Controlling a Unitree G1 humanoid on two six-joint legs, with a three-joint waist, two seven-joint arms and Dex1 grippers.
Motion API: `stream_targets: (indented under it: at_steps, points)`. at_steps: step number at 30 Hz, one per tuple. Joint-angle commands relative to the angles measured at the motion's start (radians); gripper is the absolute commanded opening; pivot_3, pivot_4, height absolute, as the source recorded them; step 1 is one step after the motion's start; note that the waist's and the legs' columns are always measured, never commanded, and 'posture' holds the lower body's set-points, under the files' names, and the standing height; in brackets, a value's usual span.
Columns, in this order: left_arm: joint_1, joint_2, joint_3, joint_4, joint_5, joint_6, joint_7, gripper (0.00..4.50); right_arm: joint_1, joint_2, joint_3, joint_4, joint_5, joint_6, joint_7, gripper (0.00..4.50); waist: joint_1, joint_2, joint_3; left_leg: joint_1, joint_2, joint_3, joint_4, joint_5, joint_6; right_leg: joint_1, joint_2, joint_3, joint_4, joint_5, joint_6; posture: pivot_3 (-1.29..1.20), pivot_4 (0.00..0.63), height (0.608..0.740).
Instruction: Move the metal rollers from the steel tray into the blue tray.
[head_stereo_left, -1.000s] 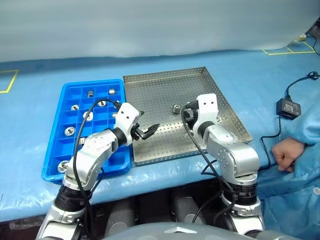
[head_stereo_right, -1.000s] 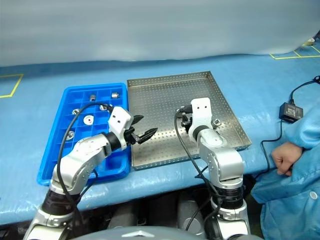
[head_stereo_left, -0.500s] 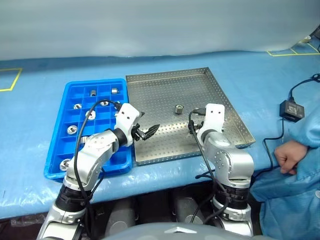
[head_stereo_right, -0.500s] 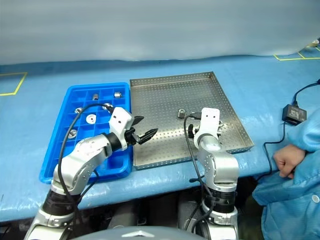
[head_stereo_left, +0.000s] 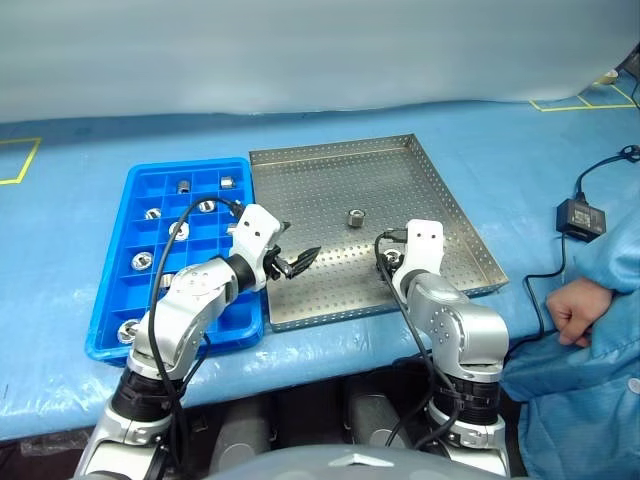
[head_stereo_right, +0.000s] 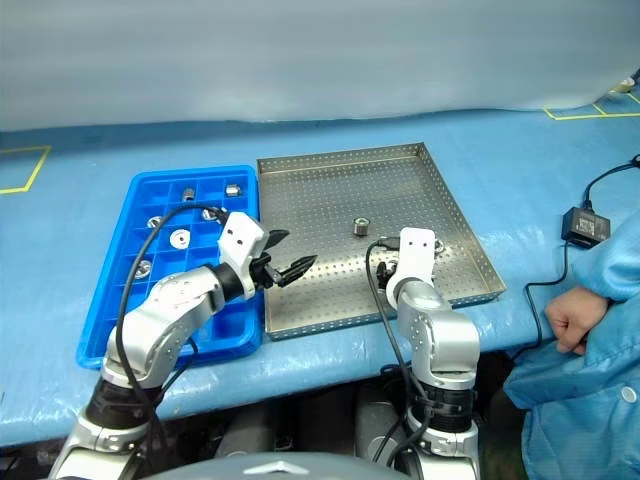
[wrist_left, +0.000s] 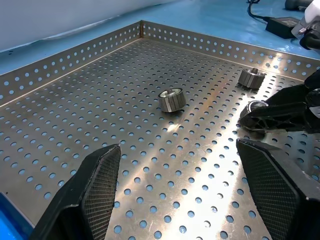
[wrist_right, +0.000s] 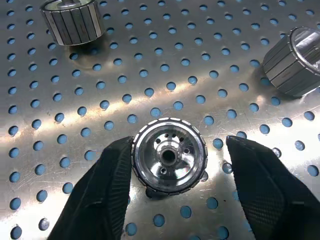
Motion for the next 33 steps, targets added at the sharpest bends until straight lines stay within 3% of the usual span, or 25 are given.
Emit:
stream_targets:
  at_steps: [1,10,20,27,33]
  points:
    - [-0.005,0.003,0.003,-0.032,-0.002,-0.011,-0.005,4.01,0.003,0.038,0.013,-0.018,0.01,-0.007,0.008,2.08,0.0,0.0,0.0,0.0,0.0,0.0,0.0,0.0,0.0,0.0,0.0,0.0,0.0,0.0,0.0,-0.13,0.15,0.74]
    - [0.013,0.035,0.03,-0.057,-0.013,-0.006,-0.017,4.01,-0.047,-0.01,0.085,-0.097,0.052,-0.055,0.097,2.08,-0.001,0.0,0.0,0.0,0.0,0.0,0.0,0.0,0.0,0.0,0.0,0.0,0.0,0.0,0.0,-0.12,0.15,0.74]
    - [0.09,0.118,0.182,-0.229,-0.04,0.03,0.029,4.01,-0.196,-0.205,0.191,-0.096,0.231,-0.089,0.434,2.08,0.016,0.0,0.001,0.001,0.0,0.0,-0.003,0.0,0.0,0.0,0.0,0.0,0.0,-0.001,-0.001,0.0,0.15,0.74]
    - [0.274,0.095,0.329,-0.401,-0.04,0.101,0.152,4.01,-0.33,-0.156,0.307,0.124,0.224,-0.217,0.516,2.08,0.054,-0.001,0.001,0.004,0.0,0.0,-0.009,0.002,-0.004,0.0,0.001,0.0,0.0,-0.002,-0.003,0.16,0.15,0.74]
    - [0.427,0.061,0.425,-0.504,-0.039,0.141,0.218,4.01,-0.424,-0.074,0.421,0.351,0.183,-0.353,0.574,2.08,0.124,-0.002,0.001,0.004,0.001,-0.003,-0.015,0.005,-0.007,-0.001,0.003,-0.004,0.0,-0.004,-0.007,0.28,0.15,0.74]
